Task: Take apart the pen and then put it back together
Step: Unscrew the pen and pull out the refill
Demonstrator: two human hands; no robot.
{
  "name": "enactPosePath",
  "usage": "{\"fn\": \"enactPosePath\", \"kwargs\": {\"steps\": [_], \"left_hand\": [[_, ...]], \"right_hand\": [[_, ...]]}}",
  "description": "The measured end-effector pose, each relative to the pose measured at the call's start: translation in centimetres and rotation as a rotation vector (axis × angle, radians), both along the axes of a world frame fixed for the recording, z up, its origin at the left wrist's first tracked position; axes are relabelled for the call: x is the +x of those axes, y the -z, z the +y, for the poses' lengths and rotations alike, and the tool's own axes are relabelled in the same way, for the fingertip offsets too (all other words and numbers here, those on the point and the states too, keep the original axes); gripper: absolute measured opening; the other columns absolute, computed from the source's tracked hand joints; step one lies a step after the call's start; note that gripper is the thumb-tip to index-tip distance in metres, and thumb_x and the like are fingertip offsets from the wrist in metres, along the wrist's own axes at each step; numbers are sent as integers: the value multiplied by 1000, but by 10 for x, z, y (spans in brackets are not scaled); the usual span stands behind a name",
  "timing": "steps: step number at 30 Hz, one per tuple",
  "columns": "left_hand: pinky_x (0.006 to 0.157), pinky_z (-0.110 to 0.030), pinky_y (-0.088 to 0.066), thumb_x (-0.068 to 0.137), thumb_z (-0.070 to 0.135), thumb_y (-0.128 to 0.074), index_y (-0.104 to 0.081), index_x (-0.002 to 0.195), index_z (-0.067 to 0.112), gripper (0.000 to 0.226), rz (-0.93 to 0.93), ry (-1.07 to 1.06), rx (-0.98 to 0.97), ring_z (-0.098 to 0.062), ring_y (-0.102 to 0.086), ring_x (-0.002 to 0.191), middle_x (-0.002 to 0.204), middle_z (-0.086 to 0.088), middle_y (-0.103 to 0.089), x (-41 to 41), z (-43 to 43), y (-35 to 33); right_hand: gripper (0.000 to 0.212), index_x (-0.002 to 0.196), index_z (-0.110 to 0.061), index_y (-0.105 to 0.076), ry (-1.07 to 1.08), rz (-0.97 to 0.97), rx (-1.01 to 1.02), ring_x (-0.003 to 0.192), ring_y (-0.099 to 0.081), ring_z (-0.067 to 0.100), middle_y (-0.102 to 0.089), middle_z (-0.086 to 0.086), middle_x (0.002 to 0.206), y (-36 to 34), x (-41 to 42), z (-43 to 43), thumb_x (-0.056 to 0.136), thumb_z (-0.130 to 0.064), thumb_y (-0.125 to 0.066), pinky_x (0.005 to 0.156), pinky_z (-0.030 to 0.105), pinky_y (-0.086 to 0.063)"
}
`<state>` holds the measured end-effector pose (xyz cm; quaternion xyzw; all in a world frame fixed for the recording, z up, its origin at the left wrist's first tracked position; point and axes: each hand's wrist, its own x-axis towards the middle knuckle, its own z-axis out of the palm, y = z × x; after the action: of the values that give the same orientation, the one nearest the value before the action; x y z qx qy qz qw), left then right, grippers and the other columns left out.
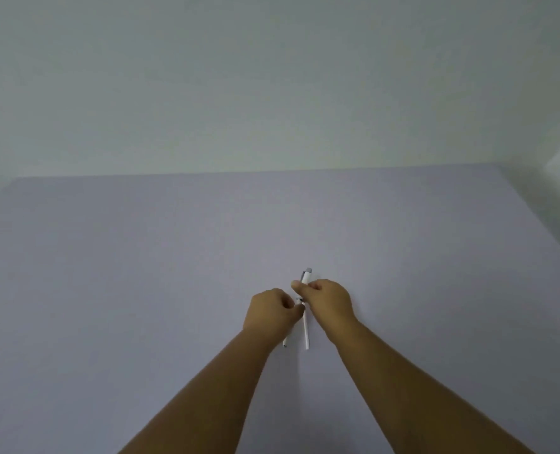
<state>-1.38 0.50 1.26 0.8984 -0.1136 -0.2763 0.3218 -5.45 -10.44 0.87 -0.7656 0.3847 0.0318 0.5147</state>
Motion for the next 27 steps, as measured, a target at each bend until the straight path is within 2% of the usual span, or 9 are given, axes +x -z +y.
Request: {"fn": "enactPosePath", "kwargs": {"steps": [3,6,9,12,14,16,18,22,27], "left_hand": [[50,-15,-39,87,32,-60,-63,79,13,21,-9,30,-50,-5,-50,56,65,6,-56,-1,5,-8],[50,-15,-39,88,31,-60,-62,78,12,22,16,111,-14,-7,-50,57,68,2,-58,3,10,-15],[56,-22,-38,87,32,-59,-63,72,11,26,66,203,63,-16,-50,64,71,-5,-57,1,17,-14],[61,-24,-38,88,31,-59,-62,76,14,20,98,110,29,-18,-49,67,73,-5,-53,2,26,-7],[65,-22,-44,89,31,-58,-66,100,14,22,110,34,-9,-17,-58,76,89,-2,-61,4,28,-5],[70,-22,-48,89,31,-58,-64,111,13,29,110,-9,-33,-17,-61,82,99,-1,-64,7,29,-4],[71,-23,-50,89,32,-59,-63,111,15,28,106,-34,-61,-16,-63,81,96,0,-65,8,28,-5],[61,-24,-53,91,32,-55,-60,107,19,21,160,-78,-138,-13,-66,69,80,4,-63,8,24,-5],[62,-27,-57,94,32,-51,-57,109,20,20,179,-70,-163,-16,-66,71,87,1,-60,5,19,-8]], "right_hand": [[32,71,-11,-68,115,-32,123,85,-67,29,-72,12,83,-4,5,4,85,-39,-63,86,44,-54],[35,57,-16,-62,279,-57,218,65,-62,24,-63,5,62,-2,6,7,86,-36,-61,82,41,-54],[36,57,-13,-60,450,-59,299,54,-55,19,-58,4,58,3,2,-7,87,-32,-59,78,38,-52],[37,62,-11,-60,145,95,34,69,-58,26,-58,7,63,14,-8,-24,90,-34,-56,75,40,-49],[31,66,-12,-59,-43,198,-154,72,-56,24,-55,0,60,19,-14,-21,89,-33,-58,61,29,-40],[21,80,-10,-64,-56,194,-176,73,-55,20,-53,-5,61,25,-19,-15,86,-30,-63,58,26,-37],[21,90,-7,-65,-20,169,-207,76,-53,18,-56,-2,71,28,-19,-11,84,-27,-66,67,25,-38],[20,91,-7,-62,-16,161,-212,77,-54,19,-59,3,83,31,-16,-10,82,-25,-69,71,27,-40],[20,87,-12,-54,8,140,-157,75,-56,20,-62,7,85,34,-18,-12,81,-22,-70,68,26,-41]]}}
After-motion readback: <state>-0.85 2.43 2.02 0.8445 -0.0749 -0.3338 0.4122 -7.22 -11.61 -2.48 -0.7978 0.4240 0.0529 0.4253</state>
